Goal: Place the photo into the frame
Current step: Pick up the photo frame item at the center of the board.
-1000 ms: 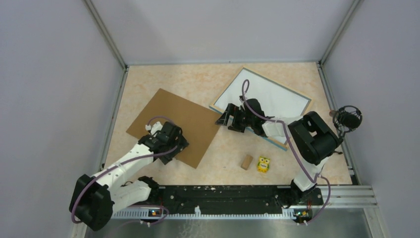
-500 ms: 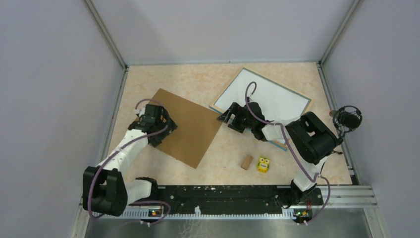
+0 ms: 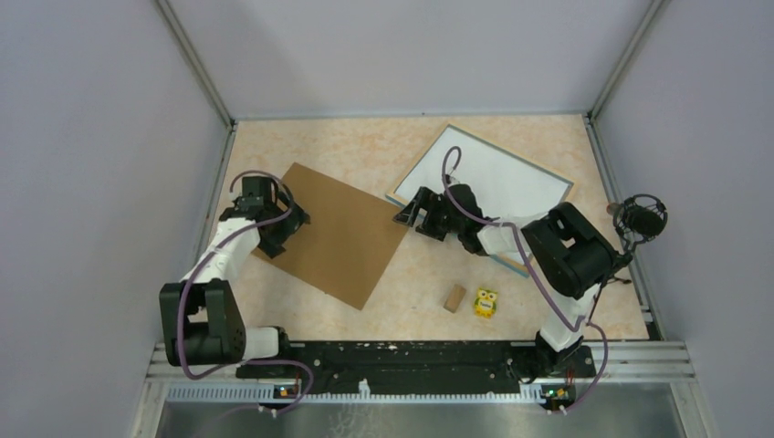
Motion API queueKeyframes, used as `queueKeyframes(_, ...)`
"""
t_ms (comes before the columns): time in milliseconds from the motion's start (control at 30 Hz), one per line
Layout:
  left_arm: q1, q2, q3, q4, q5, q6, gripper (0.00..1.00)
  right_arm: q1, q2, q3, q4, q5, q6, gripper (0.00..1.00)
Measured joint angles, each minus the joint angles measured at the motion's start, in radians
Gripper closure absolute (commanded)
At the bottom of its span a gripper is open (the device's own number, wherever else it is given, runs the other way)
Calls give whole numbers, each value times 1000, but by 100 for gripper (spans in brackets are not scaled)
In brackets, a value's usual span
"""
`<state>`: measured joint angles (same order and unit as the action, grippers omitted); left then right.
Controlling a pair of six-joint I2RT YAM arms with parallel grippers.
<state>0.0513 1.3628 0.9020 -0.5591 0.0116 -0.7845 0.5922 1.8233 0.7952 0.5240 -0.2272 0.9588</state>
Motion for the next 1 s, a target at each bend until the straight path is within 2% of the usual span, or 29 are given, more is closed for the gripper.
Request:
queueKeyframes(233,0,-190,-216,-103,26,-46,2,3,5,66,-106,2,-129,6)
queueKeyframes(500,-6,-380,-302,-183,-6,-76,2,84,82,134,-48,-6,-170,6)
queueKeyframes(667,-19,-425,-345,-191,-35,-118,2,174,80,136,-60,-6,-168,5)
queueKeyframes(867,-20,-422,-350,-202,-53,-146,2,235,-17,158,-330,100,-337,2)
queueKeyframes(1000,-20,-415,-353,-204,-46,-166,2,193,-9,292,-512,151,-502,2)
